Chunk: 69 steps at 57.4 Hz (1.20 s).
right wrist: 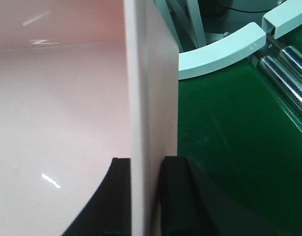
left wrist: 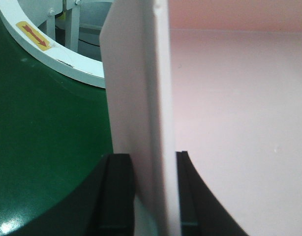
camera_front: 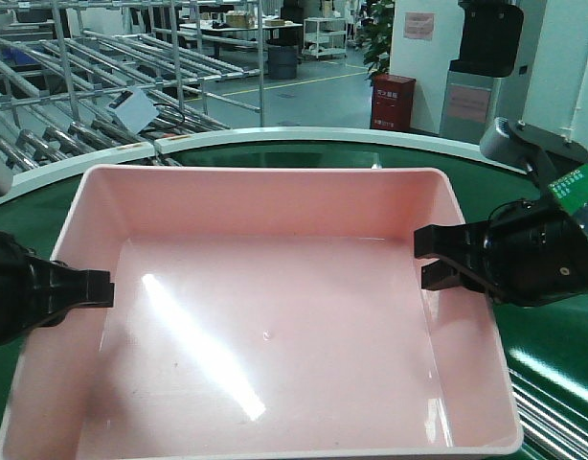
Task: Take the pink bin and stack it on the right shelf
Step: 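Lift the pink bin off the conveyor with both grippers, then hold the pink bin with both grippers while the base drives to the table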
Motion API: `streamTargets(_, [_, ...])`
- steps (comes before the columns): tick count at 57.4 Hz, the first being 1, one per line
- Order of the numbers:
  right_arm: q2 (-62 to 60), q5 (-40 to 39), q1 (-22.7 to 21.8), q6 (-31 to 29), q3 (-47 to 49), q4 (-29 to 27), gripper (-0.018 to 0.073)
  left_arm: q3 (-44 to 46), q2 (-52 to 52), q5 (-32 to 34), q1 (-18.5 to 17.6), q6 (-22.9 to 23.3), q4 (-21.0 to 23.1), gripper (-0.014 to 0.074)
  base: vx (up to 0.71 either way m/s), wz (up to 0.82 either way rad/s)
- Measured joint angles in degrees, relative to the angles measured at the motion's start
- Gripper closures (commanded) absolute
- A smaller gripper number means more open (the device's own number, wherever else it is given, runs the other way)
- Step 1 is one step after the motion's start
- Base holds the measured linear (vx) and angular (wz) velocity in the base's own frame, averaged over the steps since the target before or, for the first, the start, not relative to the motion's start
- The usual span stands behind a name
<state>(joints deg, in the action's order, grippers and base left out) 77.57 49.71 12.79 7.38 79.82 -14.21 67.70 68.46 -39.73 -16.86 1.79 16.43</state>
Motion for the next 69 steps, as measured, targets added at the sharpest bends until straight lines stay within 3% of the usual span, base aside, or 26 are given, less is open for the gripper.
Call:
streamTargets(34, [0.0, 0.0, 0.0, 0.0, 0.0, 0.0, 0.0568, 0.0, 0.0, 0.1, 0.0, 0.0, 0.0, 0.0598, -0.05, 0.01])
streamTargets(69, [4.9, -0.3, 0.0, 0.1, 0.1, -1.2, 0.0568, -0.2, 0.0, -0.7, 0.0, 0.0, -1.4, 0.0598, -0.30, -0.05])
